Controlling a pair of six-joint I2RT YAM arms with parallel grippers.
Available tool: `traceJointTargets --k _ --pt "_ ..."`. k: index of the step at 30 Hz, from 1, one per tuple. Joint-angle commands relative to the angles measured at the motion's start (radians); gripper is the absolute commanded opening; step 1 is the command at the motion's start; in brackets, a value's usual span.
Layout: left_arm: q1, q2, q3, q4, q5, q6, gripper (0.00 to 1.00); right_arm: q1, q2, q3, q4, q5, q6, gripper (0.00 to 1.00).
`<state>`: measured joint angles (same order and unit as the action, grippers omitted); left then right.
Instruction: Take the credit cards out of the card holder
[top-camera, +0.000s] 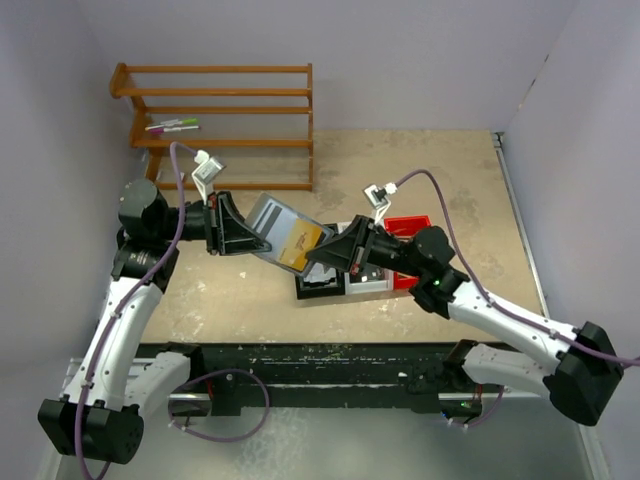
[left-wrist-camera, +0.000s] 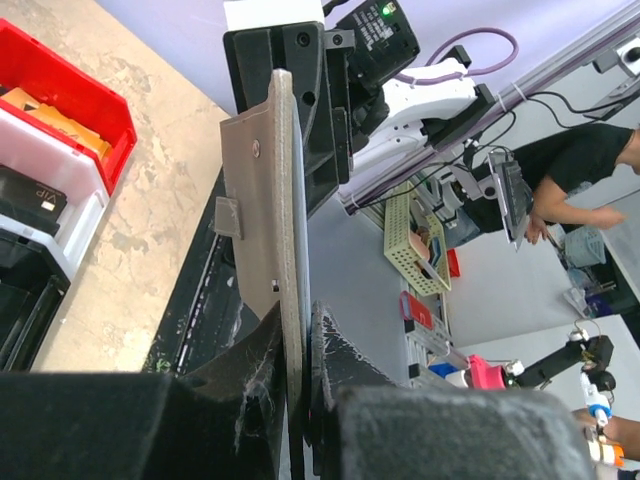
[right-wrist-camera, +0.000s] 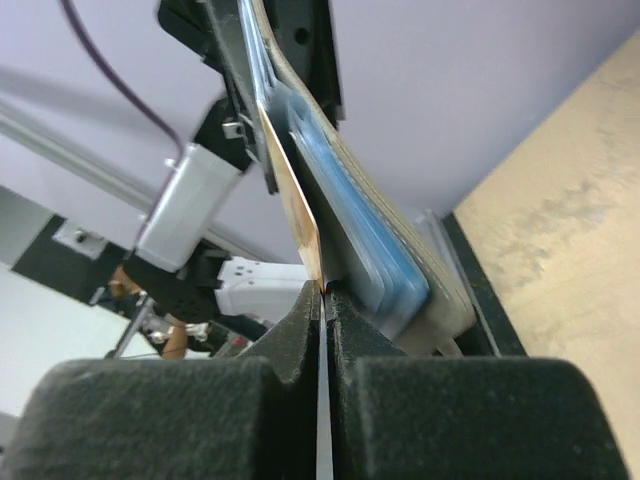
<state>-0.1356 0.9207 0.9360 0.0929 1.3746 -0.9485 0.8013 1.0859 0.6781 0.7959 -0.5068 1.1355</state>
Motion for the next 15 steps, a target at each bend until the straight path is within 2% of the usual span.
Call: traceJointTargets --k 1,3,7,10,15 --pt "-0.003 0.003 0.117 -0.230 -0.003 0.296 0.13 -0.053 -0.110 0.002 -0.246 0.057 -0.098 0.00" --pt "0.004 0.052 0.199 -0.548 -0.080 0.576 0.13 -0.117 -0.196 0.028 -0.485 0.094 -0.169 0.00" --pt "0.004 0.136 0.309 -0.878 -0.329 1.028 0.12 -0.266 -0.285 0.104 -0.924 0.122 -0.321 0.00" --pt "0.004 0.182 0.306 -0.969 -0.516 1.250 0.12 -0.351 -0.271 0.187 -1.268 0.216 -0.469 0.00" --pt "0.002 0.271 0.296 -1.083 -0.598 1.478 0.13 -0.388 -0.221 0.247 -1.457 0.403 -0.525 0.00"
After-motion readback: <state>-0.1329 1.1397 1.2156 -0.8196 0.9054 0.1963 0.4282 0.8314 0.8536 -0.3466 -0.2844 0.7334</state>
